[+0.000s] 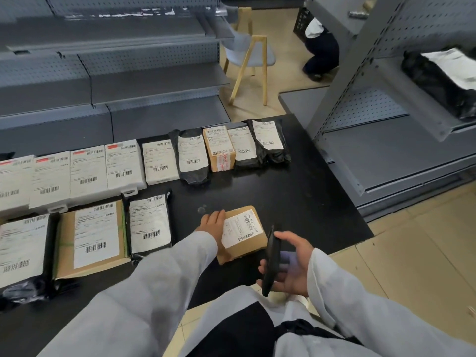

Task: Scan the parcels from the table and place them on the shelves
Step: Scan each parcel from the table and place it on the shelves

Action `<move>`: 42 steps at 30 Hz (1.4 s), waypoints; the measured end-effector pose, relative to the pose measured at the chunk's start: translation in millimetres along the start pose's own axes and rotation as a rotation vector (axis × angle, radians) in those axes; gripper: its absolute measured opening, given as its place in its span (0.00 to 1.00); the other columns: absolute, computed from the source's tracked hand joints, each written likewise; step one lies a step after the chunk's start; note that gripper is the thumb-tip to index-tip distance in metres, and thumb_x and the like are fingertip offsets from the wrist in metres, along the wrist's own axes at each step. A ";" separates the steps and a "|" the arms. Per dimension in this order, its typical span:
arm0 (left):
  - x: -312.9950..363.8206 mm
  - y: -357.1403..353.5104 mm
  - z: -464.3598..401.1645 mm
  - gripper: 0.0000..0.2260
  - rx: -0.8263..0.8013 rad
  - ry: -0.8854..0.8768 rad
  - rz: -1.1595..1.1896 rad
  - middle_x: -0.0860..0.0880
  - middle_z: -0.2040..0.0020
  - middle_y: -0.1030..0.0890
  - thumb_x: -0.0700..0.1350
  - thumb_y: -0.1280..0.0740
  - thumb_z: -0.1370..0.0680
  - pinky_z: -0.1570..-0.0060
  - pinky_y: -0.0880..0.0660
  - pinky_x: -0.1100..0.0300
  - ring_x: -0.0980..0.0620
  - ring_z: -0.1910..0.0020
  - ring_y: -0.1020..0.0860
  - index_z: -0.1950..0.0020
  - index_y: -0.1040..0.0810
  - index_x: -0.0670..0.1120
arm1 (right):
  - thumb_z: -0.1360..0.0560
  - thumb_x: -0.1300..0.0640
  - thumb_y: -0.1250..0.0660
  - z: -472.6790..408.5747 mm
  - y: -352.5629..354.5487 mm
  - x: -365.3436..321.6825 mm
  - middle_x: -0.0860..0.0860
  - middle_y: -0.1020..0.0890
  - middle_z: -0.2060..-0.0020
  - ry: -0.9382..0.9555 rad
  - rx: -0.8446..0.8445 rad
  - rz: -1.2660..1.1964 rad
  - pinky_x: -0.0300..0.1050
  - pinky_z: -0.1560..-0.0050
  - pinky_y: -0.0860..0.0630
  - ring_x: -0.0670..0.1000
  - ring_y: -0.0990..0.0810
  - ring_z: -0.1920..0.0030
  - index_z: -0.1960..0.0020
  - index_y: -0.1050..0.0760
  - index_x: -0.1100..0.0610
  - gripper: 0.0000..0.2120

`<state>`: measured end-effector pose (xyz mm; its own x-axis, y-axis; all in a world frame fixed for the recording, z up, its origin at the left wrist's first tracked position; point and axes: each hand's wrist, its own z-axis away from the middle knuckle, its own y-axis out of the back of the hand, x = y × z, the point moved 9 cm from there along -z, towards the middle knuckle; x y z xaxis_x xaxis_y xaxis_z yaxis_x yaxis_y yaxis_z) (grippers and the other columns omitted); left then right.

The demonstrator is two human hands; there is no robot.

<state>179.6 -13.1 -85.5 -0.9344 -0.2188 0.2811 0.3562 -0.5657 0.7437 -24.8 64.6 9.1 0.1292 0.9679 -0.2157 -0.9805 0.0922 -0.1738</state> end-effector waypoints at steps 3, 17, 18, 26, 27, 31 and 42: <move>2.6 -12.3 20.0 0.60 0.061 0.097 0.061 0.48 0.23 0.45 0.63 0.22 0.39 0.28 0.38 0.42 0.41 0.23 0.46 0.21 0.59 0.52 | 0.26 0.46 0.29 -9.9 13.1 -1.7 0.63 0.22 0.43 0.052 0.012 -0.115 0.67 0.34 0.28 0.66 0.22 0.45 0.42 0.27 0.63 0.24; 12.4 -69.1 52.5 0.37 0.110 0.297 0.558 0.46 0.31 0.33 0.56 0.26 0.29 0.33 0.32 0.45 0.42 0.32 0.34 0.26 0.42 0.56 | 0.28 0.56 0.24 -78.7 53.1 -3.3 0.56 0.17 0.51 0.183 0.150 0.046 0.54 0.57 0.20 0.58 0.18 0.52 0.40 0.25 0.52 0.18; 13.5 -70.1 52.8 0.36 0.112 0.302 0.611 0.46 0.31 0.33 0.53 0.26 0.28 0.33 0.32 0.45 0.42 0.32 0.33 0.25 0.41 0.55 | 0.28 0.56 0.24 -80.9 55.1 -3.5 0.55 0.17 0.51 0.187 0.140 0.053 0.54 0.58 0.20 0.57 0.18 0.53 0.42 0.25 0.51 0.17; 61.2 -53.1 54.1 0.15 0.079 0.269 0.882 0.52 0.37 0.24 0.41 0.35 0.20 0.46 0.28 0.58 0.53 0.46 0.25 0.38 0.32 0.56 | 0.30 0.54 0.22 -69.0 92.7 -29.6 0.54 0.18 0.44 0.246 0.114 0.094 0.64 0.45 0.19 0.59 0.19 0.44 0.34 0.26 0.49 0.26; 73.4 -43.9 54.2 0.13 0.069 0.250 0.892 0.54 0.39 0.23 0.42 0.35 0.19 0.46 0.28 0.58 0.54 0.46 0.25 0.39 0.32 0.56 | 0.29 0.55 0.23 -60.8 101.0 -39.4 0.55 0.18 0.45 0.271 0.105 0.088 0.62 0.47 0.18 0.58 0.19 0.45 0.34 0.26 0.50 0.26; 134.8 6.1 53.6 0.11 0.062 0.113 0.973 0.55 0.43 0.19 0.42 0.32 0.21 0.45 0.24 0.55 0.51 0.43 0.21 0.43 0.26 0.55 | 0.27 0.59 0.25 -17.4 143.8 -90.0 0.54 0.19 0.42 0.443 0.077 0.054 0.56 0.52 0.19 0.57 0.20 0.45 0.33 0.27 0.50 0.24; 342.3 78.7 57.2 0.20 0.051 -0.301 1.061 0.48 0.45 0.16 0.31 0.28 0.27 0.56 0.21 0.65 0.51 0.46 0.18 0.39 0.24 0.46 | 0.41 0.54 0.23 126.1 290.5 -180.7 0.47 0.18 0.42 0.878 -0.003 -0.028 0.47 0.53 0.20 0.53 0.19 0.43 0.38 0.27 0.41 0.33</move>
<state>-112.4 -87.1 103.9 -0.1195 -0.3668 0.9226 0.9836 -0.1702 0.0598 -351.7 -54.1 118.8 0.2218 0.4358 -0.8723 -0.9750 0.1109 -0.1925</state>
